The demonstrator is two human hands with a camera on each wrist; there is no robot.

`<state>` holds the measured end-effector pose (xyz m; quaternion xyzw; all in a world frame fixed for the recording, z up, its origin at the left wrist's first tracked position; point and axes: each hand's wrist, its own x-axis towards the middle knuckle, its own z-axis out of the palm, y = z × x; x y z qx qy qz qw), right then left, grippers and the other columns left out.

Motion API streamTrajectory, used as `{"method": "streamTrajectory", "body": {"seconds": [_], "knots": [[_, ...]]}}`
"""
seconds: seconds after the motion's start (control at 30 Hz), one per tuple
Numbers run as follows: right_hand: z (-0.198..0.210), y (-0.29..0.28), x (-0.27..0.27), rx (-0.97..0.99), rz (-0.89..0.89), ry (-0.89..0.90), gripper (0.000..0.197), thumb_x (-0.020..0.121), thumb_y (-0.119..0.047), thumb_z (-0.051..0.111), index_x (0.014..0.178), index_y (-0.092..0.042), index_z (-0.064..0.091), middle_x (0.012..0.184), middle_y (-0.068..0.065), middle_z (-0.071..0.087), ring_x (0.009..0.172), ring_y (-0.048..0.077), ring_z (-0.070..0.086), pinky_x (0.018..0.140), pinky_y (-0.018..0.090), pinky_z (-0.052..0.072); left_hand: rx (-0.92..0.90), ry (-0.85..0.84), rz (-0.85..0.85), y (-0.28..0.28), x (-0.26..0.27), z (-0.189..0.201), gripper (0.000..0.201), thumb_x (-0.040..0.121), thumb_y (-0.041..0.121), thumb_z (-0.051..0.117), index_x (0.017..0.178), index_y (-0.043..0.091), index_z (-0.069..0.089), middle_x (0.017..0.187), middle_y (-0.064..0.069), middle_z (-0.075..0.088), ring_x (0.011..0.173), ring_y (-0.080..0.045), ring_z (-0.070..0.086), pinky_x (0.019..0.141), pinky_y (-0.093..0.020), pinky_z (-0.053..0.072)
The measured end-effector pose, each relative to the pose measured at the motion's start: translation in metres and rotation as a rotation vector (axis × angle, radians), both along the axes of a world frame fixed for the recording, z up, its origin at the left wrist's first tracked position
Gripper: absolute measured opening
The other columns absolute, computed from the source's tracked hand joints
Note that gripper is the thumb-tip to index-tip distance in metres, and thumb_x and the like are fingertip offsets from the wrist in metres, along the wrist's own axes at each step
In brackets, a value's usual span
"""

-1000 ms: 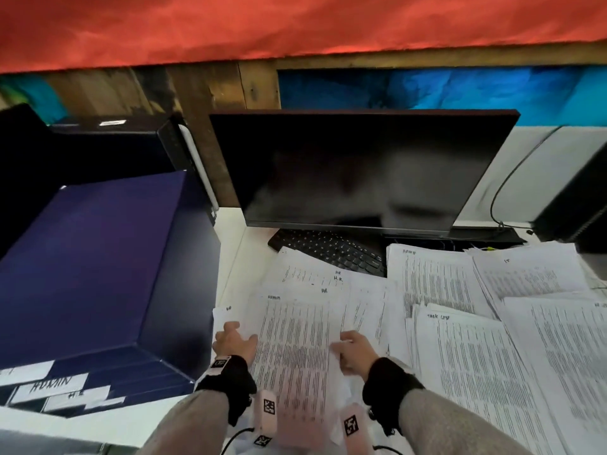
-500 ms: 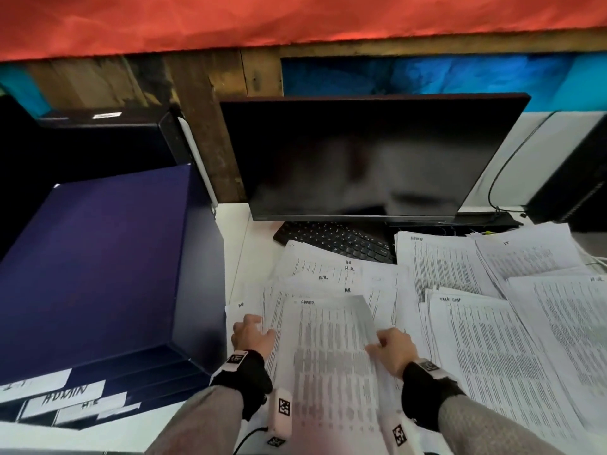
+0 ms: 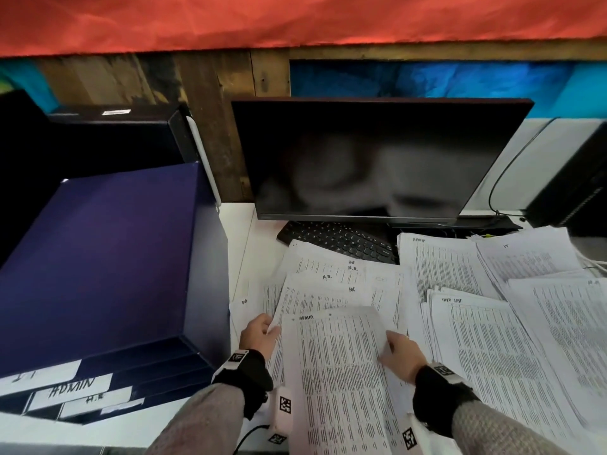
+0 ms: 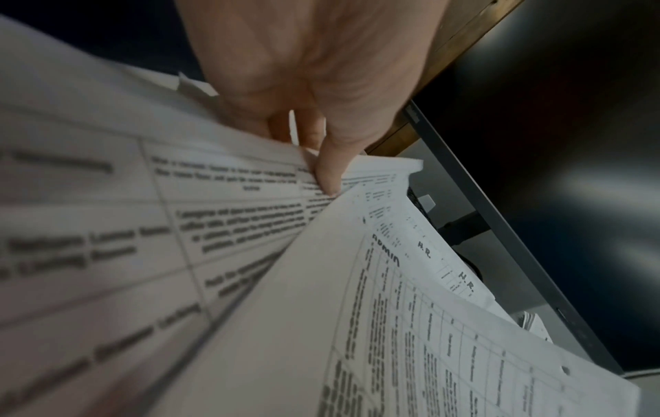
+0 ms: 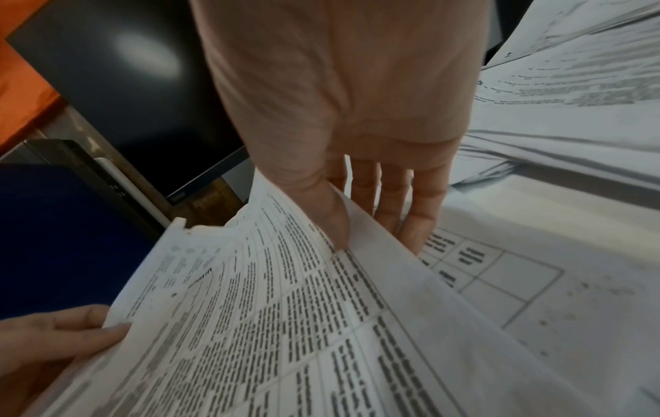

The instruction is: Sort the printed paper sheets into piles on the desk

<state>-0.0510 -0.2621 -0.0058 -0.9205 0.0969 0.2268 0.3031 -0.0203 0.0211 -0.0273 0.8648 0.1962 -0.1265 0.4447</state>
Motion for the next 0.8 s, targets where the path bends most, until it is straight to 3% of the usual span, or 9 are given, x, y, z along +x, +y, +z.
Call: {"method": "streamTrajectory", "body": {"seconds": [0.1,0.23,0.4,0.47,0.5,0.53,0.57,0.63,0.8], "knots": [[0.006,0.004,0.000,0.065,-0.066,-0.018,0.032,0.090,-0.020,0.057,0.065,-0.022,0.038,0.065,-0.007,0.046,0.064,0.011,0.045,0.056,0.022,0.033,0.087,-0.025,0.002,0.005,-0.002,0.000,0.010,0.088,0.009,0.057,0.090,0.019,0.057,0.096,-0.001,0.065,0.087,-0.020,0.059,0.079,-0.027,0.048],[0.013,0.014,0.002,0.249,-0.257,-0.112,0.046,0.098,-0.033,0.045,0.072,0.004,0.055,0.073,0.019,0.056,0.070,0.026,0.051,0.070,0.032,0.041,0.319,0.002,-0.035,0.005,-0.006,-0.001,0.015,0.081,0.011,0.060,0.076,0.023,0.052,0.113,0.000,0.045,0.110,-0.022,0.042,0.095,-0.032,0.043],[0.006,0.024,0.018,0.368,-0.501,-0.008,0.044,0.095,-0.028,0.043,0.055,-0.012,0.044,0.059,0.002,0.043,0.062,0.020,0.041,0.068,0.029,0.034,0.278,0.071,0.003,0.001,-0.006,-0.003,0.022,0.078,0.018,0.067,0.065,0.024,0.049,0.121,-0.004,0.036,0.114,-0.026,0.036,0.098,-0.032,0.038],[0.004,0.028,0.022,0.425,-0.516,0.027,0.041,0.094,-0.027,0.042,0.065,-0.002,0.057,0.066,0.008,0.047,0.067,0.020,0.044,0.067,0.030,0.036,0.248,0.082,0.030,-0.001,-0.005,-0.001,0.022,0.078,0.021,0.068,0.065,0.022,0.051,0.113,-0.004,0.034,0.109,-0.025,0.037,0.096,-0.031,0.040],[0.001,0.031,0.024,0.453,-0.509,0.032,0.044,0.095,-0.028,0.041,0.078,0.006,0.062,0.078,0.001,0.045,0.073,0.022,0.050,0.070,0.030,0.039,0.232,0.079,0.048,-0.002,-0.004,0.000,0.022,0.077,0.021,0.069,0.064,0.021,0.051,0.111,-0.004,0.034,0.107,-0.025,0.039,0.097,-0.031,0.041],[0.002,0.035,0.024,0.464,-0.504,0.046,0.049,0.097,-0.032,0.039,0.091,0.010,0.064,0.082,0.019,0.061,0.083,0.026,0.058,0.077,0.031,0.042,0.214,0.076,0.061,-0.002,-0.004,0.001,0.023,0.075,0.019,0.069,0.063,0.020,0.050,0.109,-0.004,0.034,0.104,-0.026,0.043,0.096,-0.031,0.042],[0.000,0.039,0.025,0.483,-0.509,0.041,0.057,0.097,-0.040,0.036,0.104,0.010,0.064,0.111,0.034,0.059,0.095,0.031,0.061,0.088,0.034,0.045,0.198,0.072,0.068,-0.002,-0.003,0.001,0.022,0.074,0.017,0.069,0.063,0.020,0.050,0.108,-0.004,0.034,0.100,-0.026,0.047,0.094,-0.030,0.044],[-0.002,0.044,0.025,0.516,-0.501,0.060,0.069,0.095,-0.055,0.029,0.112,0.003,0.064,0.112,0.020,0.065,0.106,0.031,0.060,0.102,0.041,0.041,0.156,0.076,0.069,-0.002,-0.003,0.001,0.021,0.074,0.014,0.068,0.065,0.020,0.050,0.108,-0.003,0.036,0.092,-0.024,0.054,0.084,-0.024,0.045],[0.000,0.047,0.021,0.508,-0.440,0.024,0.058,0.102,-0.044,0.021,0.110,-0.010,0.068,0.112,0.011,0.066,0.106,0.025,0.057,0.100,0.035,0.038,0.043,-0.036,0.053,-0.006,-0.005,-0.001,0.022,0.074,0.020,0.076,0.069,0.024,0.055,0.097,-0.001,0.052,0.084,-0.019,0.055,0.079,-0.025,0.047]]}}
